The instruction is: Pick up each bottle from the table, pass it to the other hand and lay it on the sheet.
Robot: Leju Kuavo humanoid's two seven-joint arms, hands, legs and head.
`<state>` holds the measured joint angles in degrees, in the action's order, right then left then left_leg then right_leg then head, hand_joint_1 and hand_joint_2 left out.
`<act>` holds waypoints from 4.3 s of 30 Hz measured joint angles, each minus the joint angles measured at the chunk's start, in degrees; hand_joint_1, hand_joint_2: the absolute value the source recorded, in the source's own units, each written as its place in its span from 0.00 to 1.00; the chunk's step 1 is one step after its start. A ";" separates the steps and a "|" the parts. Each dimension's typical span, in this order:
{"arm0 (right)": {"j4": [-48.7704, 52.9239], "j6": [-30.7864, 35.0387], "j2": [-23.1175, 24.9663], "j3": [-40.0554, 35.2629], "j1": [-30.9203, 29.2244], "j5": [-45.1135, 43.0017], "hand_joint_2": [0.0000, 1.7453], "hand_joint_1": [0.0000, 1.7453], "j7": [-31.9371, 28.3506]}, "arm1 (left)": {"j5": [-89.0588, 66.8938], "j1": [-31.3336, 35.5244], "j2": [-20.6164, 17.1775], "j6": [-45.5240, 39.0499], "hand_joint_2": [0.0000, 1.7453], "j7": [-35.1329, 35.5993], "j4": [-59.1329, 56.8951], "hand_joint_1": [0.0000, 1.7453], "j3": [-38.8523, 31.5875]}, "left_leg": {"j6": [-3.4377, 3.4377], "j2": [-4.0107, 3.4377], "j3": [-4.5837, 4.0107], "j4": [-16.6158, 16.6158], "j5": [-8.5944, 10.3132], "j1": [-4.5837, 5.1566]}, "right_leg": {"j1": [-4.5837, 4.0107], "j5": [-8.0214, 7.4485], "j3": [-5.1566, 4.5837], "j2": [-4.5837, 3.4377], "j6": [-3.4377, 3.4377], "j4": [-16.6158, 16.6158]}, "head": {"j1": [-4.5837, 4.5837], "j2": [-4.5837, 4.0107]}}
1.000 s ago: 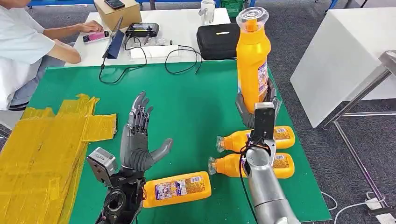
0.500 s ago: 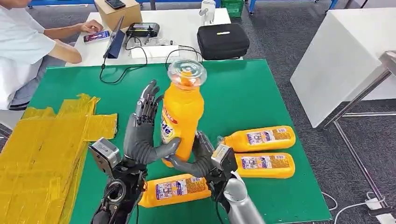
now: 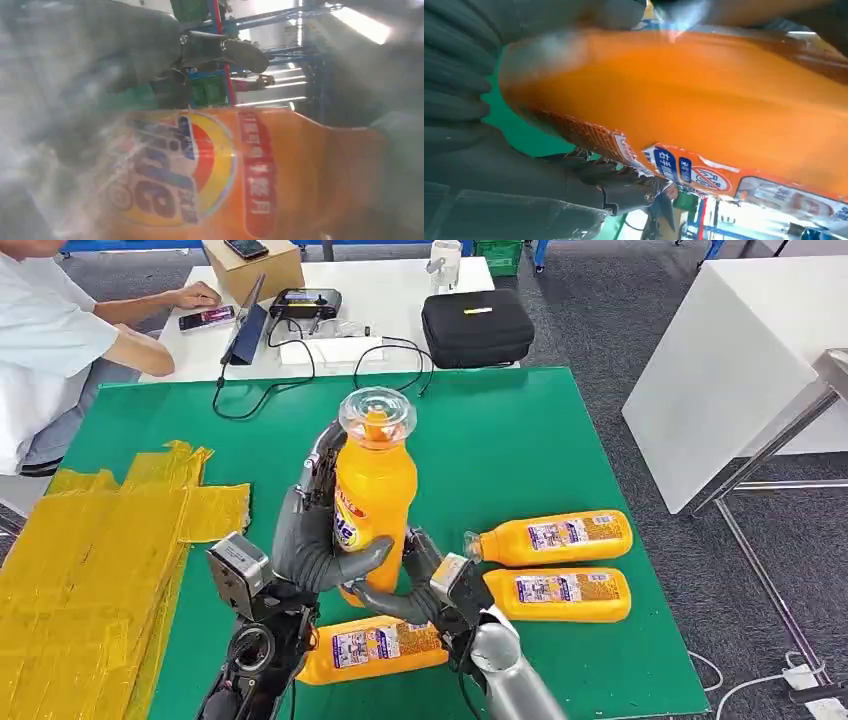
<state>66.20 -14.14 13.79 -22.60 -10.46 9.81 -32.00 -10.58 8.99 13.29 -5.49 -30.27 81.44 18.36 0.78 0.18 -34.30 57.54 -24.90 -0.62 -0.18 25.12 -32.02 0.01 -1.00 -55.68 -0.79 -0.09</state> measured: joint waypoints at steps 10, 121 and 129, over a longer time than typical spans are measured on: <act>-0.79 8.16 0.00 -0.48 0.11 6.67 1.00 1.00 0.15 | -0.83 0.01 -0.07 -0.07 1.00 1.31 -1.07 0.00 -0.04 | 0.00 0.00 0.00 0.01 0.00 0.01 | 0.02 0.00 0.01 0.00 0.00 0.00 | 0.00 0.00; 26.38 26.16 -1.22 2.73 8.70 11.78 1.00 0.00 1.84 | -35.95 5.79 -7.43 -29.82 1.00 6.12 1.93 1.00 -18.88 | -0.01 -0.02 0.01 0.00 0.02 -0.01 | -0.01 0.00 0.00 -0.01 0.00 -0.02 | 0.00 0.00; 29.11 26.67 -2.14 2.86 8.64 10.54 1.00 0.00 1.31 | -79.06 10.47 -14.07 -34.23 1.00 17.70 -2.64 1.00 -26.86 | -0.02 -0.11 0.05 -0.02 0.03 -0.01 | -0.01 -0.01 0.01 -0.07 0.01 -0.05 | 0.02 0.00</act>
<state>95.32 12.52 11.65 -19.74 -1.82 20.35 -30.69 -89.64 19.46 -0.78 -39.71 -12.57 78.80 -8.50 0.76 0.07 -34.26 57.52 -24.87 -0.63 -0.19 25.12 -32.01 -0.05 -0.99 -55.73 -0.77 -0.09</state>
